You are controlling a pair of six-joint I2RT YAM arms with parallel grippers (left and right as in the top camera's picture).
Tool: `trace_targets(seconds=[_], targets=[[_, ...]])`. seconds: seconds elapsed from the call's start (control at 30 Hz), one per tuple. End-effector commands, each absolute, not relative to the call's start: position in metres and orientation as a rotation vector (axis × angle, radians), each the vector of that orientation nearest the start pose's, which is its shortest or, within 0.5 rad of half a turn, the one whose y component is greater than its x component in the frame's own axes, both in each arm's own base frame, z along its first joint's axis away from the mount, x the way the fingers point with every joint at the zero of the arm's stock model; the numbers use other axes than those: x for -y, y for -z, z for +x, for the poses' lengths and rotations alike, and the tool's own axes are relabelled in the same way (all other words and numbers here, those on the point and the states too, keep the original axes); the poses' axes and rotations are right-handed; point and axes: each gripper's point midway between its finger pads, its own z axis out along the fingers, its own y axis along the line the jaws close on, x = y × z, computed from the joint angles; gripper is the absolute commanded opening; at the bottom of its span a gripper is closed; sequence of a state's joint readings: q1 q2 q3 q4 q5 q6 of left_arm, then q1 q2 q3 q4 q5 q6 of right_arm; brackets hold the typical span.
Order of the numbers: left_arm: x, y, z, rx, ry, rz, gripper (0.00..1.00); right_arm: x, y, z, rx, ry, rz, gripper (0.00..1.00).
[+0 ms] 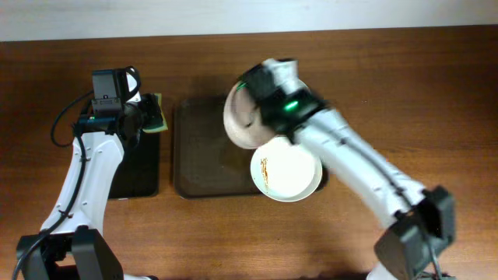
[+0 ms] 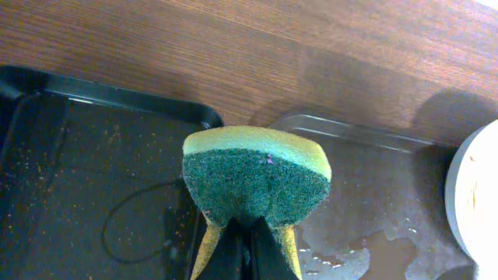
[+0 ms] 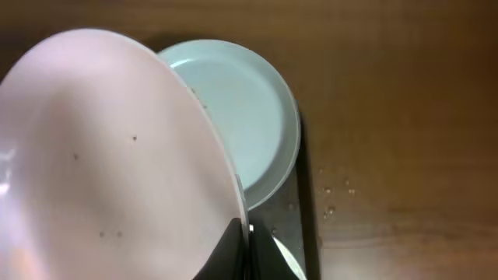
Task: Clean dirty plates on tray and stack at the side
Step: 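Carry the pinkish-white plate right and set it on the table, then grip the lower pale plate rim with the right gripper and pull it left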
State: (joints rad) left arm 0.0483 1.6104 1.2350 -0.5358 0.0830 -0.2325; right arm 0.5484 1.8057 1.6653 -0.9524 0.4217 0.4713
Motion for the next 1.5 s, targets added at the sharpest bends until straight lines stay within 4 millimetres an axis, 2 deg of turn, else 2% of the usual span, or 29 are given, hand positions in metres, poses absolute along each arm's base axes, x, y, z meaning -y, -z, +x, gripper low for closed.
trace_targets(seconds=[0.0, 0.07, 0.1, 0.17, 0.2, 0.23, 0.3, 0.4, 0.53, 0.57, 0.6, 0.63, 0.67, 0.7, 0.73, 0.77, 0.8, 0.83, 0.87, 0.9, 0.97, 1.07, 1.1, 1.17, 1.27, 1.37, 1.47], targets=[[-0.002, -0.150, 0.433, -2.468, 0.212, -0.309, 0.01, -0.136, -0.194, 0.414, -2.672, -0.248, 0.182, 0.04], [0.004, -0.150, 0.432, -2.473, 0.239, -0.267, 0.01, -0.064, -0.187, 0.416, -2.711, -0.221, 0.421, 0.04], [0.010, -0.150, 0.432, -2.478, 0.243, -0.238, 0.01, -0.011, -0.183, 0.415, -2.698, -0.185, 0.592, 0.04], [0.021, -0.150, 0.432, -2.482, 0.252, -0.208, 0.01, 0.046, -0.177, 0.410, -2.667, -0.134, 0.750, 0.04], [0.031, -0.149, 0.431, -2.490, 0.263, -0.179, 0.01, 0.085, -0.169, 0.400, -2.647, -0.105, 0.880, 0.04], [0.040, -0.146, 0.430, -2.498, 0.271, -0.155, 0.01, 0.115, -0.159, 0.390, -2.627, -0.077, 0.984, 0.04], [0.052, -0.138, 0.430, -2.522, 0.282, -0.121, 0.01, 0.158, -0.132, 0.368, -2.590, -0.018, 1.141, 0.04], [0.054, -0.126, 0.429, -2.554, 0.281, -0.121, 0.01, 0.177, -0.096, 0.357, -2.569, -0.005, 1.180, 0.04], [0.054, -0.124, 0.428, -2.562, 0.281, -0.122, 0.01, 0.177, -0.055, 0.347, -2.556, 0.032, 1.184, 0.06], [0.054, -0.123, 0.428, -2.565, 0.280, -0.123, 0.01, 0.177, -0.052, 0.348, -2.549, 0.032, 1.181, 0.20], [0.054, -0.123, 0.427, -2.568, 0.280, -0.123, 0.01, 0.175, -0.052, 0.350, -2.546, 0.010, 1.176, 0.69], [0.054, -0.123, 0.427, -2.569, 0.280, -0.123, 0.01, 0.168, -0.057, 0.354, -2.546, -0.058, 1.162, 0.77], [0.054, -0.123, 0.427, -2.569, 0.280, -0.123, 0.01, 0.156, -0.070, 0.358, -2.560, -0.157, 1.144, 0.77], [0.054, -0.122, 0.426, -2.573, 0.280, -0.123, 0.01, 0.144, -0.087, 0.362, -2.566, -0.249, 1.125, 0.73], [0.054, -0.121, 0.424, -2.585, 0.278, -0.125, 0.01, 0.130, -0.114, 0.367, -2.550, -0.326, 1.078, 0.68], [0.054, -0.119, 0.421, -2.596, 0.277, -0.126, 0.01, 0.105, -0.147, 0.372, -2.535, -0.398, 0.977, 0.68], [0.054, -0.119, 0.421, -2.599, 0.277, -0.127, 0.01, 0.085, -0.163, 0.372, -2.543, -0.420, 0.888, 0.68], [0.054, -0.119, 0.421, -2.599, 0.277, -0.127, 0.01, 0.057, -0.172, 0.367, -2.580, -0.435, 0.797, 0.67], [0.054, -0.119, 0.421, -2.599, 0.277, -0.127, 0.01, 0.037, -0.171, 0.365, -2.620, -0.449, 0.736, 0.67], [0.054, -0.119, 0.421, -2.599, 0.277, -0.127, 0.01, 0.017, -0.167, 0.362, -2.672, -0.452, 0.677, 0.66], [0.054, -0.119, 0.421, -2.599, 0.277, -0.127, 0.01, -0.022, -0.143, 0.351, -2.800, -0.369, 0.535, 0.64], [0.054, -0.119, 0.420, -2.600, 0.277, -0.127, 0.01, -0.061, -0.108, 0.336, -2.946, -0.314, 0.452, 0.62], [0.054, -0.119, 0.421, -2.599, 0.277, -0.127, 0.01, -0.072, -0.091, 0.332, -3.004, -0.241, 0.405, 0.61], [0.054, -0.119, 0.421, -2.599, 0.277, -0.127, 0.01, -0.086, -0.068, 0.327, -3.080, -0.205, 0.347, 0.57], [0.054, -0.119, 0.421, -2.598, 0.276, -0.127, 0.01, -0.092, -0.033, 0.315, -3.206, -0.150, 0.331, 0.49], [0.053, -0.119, 0.421, -2.597, 0.275, -0.128, 0.01, -0.091, -0.019, 0.310, -3.255, -0.125, 0.338, 0.47], [0.053, -0.120, 0.422, -2.591, 0.276, -0.127, 0.01, -0.094, -0.019, 0.309, -3.256, -0.124, 0.315, 0.37]])
